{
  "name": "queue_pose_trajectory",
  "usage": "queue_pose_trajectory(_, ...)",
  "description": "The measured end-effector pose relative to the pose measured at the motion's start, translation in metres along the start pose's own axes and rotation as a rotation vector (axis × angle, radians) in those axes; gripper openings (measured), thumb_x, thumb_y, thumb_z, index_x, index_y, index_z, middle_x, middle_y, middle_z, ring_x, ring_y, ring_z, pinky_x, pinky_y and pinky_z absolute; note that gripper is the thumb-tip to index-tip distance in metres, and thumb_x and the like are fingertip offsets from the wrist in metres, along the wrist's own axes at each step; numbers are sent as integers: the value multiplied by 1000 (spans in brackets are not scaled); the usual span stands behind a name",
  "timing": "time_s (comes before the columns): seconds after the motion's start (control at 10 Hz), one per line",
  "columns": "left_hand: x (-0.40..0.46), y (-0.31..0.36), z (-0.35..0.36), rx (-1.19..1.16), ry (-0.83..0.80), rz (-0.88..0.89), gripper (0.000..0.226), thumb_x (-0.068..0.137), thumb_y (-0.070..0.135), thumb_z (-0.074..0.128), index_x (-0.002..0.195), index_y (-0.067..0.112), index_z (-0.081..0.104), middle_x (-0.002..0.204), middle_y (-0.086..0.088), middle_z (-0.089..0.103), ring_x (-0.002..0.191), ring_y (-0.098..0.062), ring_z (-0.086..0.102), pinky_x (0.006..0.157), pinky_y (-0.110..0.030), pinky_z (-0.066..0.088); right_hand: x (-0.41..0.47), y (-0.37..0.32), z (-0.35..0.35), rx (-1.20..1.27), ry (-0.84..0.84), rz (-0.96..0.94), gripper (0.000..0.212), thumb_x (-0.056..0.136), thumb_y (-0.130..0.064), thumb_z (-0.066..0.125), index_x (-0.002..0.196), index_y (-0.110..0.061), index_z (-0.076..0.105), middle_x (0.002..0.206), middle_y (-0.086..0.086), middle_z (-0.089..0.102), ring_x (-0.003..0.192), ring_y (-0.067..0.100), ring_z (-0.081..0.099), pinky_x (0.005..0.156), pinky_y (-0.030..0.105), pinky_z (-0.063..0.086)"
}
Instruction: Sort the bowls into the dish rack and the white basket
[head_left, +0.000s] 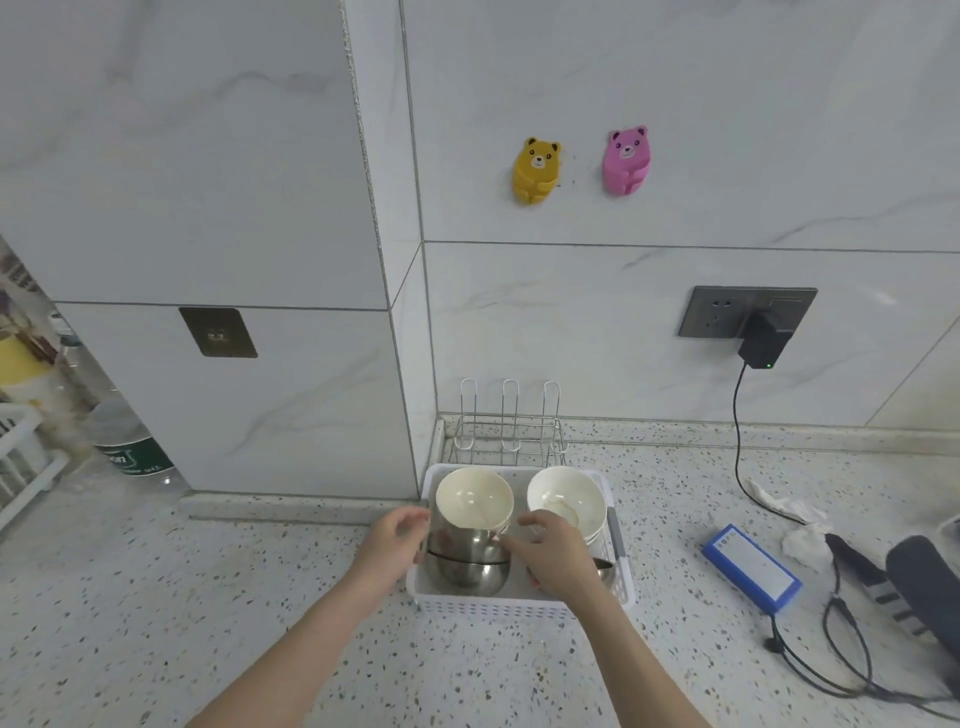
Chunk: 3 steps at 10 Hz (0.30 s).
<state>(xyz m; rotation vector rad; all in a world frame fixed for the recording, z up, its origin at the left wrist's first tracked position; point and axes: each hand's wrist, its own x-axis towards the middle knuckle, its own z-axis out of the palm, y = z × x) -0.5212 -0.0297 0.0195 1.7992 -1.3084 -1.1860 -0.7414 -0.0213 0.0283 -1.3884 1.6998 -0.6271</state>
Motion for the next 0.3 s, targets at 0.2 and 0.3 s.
queue_pose_trajectory(0.2,-10,-7,-42,-121,30,-16,20,100,21,49,114,23,63,103,6,70,69,-14,61,51,-21,40,-44,-28,-6,216,174,-15,23,88,-28,67,110,-23,67,77,-1,73,54,12,59,57,33,53)
queue_pose_trajectory(0.3,-22,-27,-69,-191,64,-68,18,99,21,50,116,23,59,103,2,70,67,-16,59,51,-24,39,-73,-53,-32,298,291,-154,15,91,-27,65,104,-25,70,62,2,72,44,7,53,50,27,48)
